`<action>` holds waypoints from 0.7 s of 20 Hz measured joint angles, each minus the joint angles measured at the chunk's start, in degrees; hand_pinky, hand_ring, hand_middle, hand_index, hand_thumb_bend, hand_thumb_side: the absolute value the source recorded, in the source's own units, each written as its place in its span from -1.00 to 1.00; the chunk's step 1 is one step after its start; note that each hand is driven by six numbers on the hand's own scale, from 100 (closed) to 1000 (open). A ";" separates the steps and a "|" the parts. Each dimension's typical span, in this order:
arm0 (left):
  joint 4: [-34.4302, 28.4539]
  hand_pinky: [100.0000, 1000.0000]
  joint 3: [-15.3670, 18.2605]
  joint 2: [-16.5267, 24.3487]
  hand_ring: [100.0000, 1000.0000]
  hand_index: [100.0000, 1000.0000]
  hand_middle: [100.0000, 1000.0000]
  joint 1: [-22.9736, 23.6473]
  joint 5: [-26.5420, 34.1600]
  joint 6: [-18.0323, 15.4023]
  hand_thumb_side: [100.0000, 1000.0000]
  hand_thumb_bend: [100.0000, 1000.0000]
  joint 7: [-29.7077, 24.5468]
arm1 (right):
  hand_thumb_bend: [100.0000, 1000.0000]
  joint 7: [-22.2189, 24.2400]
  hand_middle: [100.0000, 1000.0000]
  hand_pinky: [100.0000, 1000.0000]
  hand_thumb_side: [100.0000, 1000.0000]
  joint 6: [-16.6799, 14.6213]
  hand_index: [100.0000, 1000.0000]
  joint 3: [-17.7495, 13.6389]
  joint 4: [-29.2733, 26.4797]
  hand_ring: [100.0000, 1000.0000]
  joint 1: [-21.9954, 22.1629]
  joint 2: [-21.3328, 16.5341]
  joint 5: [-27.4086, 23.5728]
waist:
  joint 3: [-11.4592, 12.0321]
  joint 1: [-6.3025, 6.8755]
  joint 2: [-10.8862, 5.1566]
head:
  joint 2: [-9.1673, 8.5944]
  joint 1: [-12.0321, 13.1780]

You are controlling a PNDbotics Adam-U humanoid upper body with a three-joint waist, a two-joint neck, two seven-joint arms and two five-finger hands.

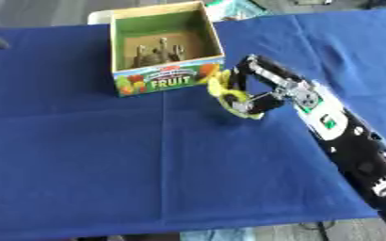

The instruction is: Pick up objects on the table and place them in the box.

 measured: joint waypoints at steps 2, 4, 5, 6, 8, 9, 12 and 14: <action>-0.01 0.52 0.00 -0.03 0.01 0.47 0.09 0.03 0.00 0.00 0.13 -1.00 0.00 | -1.00 -0.12 -0.60 -0.16 -1.00 0.07 -0.34 -0.27 -0.76 -0.43 -1.29 0.00 -0.55 | 0.07 -0.10 -0.11 | 0.00 0.02; -0.02 0.52 0.00 -0.23 0.01 0.47 0.09 0.03 0.02 0.00 0.13 -1.00 0.00 | -1.00 -0.29 -0.60 -0.16 -1.00 0.21 -0.34 -0.34 -1.33 -0.43 -2.93 -0.01 -1.01 | 0.32 -0.23 -0.17 | 0.00 0.02; -0.03 0.52 0.00 -0.35 0.01 0.47 0.09 0.04 0.03 0.00 0.13 -1.00 0.00 | -1.00 -0.34 -0.60 -0.16 -1.00 0.23 -0.34 -0.40 -1.52 -0.43 -3.70 -0.01 -1.21 | 0.47 -0.28 -0.17 | 0.00 0.02; -0.03 0.52 0.00 -0.43 0.01 0.47 0.09 0.04 0.05 0.00 0.13 -1.00 0.00 | -1.00 -0.43 -0.60 -0.16 -1.00 0.26 -0.34 -0.54 -1.54 -0.43 -4.46 -0.01 -1.32 | 0.61 -0.30 -0.17 | 0.00 0.02; -0.09 0.52 0.00 -0.44 0.01 0.47 0.09 0.04 0.09 -0.01 0.13 -1.00 -0.01 | -1.00 -0.81 -0.60 -0.16 -1.00 0.25 -0.34 -0.80 -1.54 -0.43 -5.91 -0.01 -1.34 | 1.02 -0.29 -0.17 | 0.00 -0.02; -0.16 0.52 0.00 -0.47 0.01 0.47 0.09 0.04 0.10 -0.02 0.13 -1.00 -0.03 | -1.00 -0.99 -0.60 -0.16 -1.00 0.20 -0.34 -0.98 -1.51 -0.43 -6.67 -0.01 -1.34 | 1.32 -0.29 -0.17 | 0.00 -0.10; -0.42 0.52 -0.03 -0.96 0.01 0.47 0.09 0.03 0.25 -0.08 0.13 -1.00 -0.14 | -1.00 -1.66 -0.59 -0.15 -1.00 0.14 -0.34 -1.70 -0.88 -0.42 -8.87 0.01 -1.20 | 2.37 -0.31 -0.17 | 0.00 -0.49; -0.56 0.52 -0.17 -1.05 0.01 0.47 0.09 -0.03 0.35 -0.11 0.14 -1.00 -0.33 | -1.00 -2.09 -0.59 -0.15 -1.00 0.29 -0.33 -2.52 0.32 -0.42 -10.31 0.13 -0.88 | 3.26 -0.31 -0.13 | 0.00 -0.86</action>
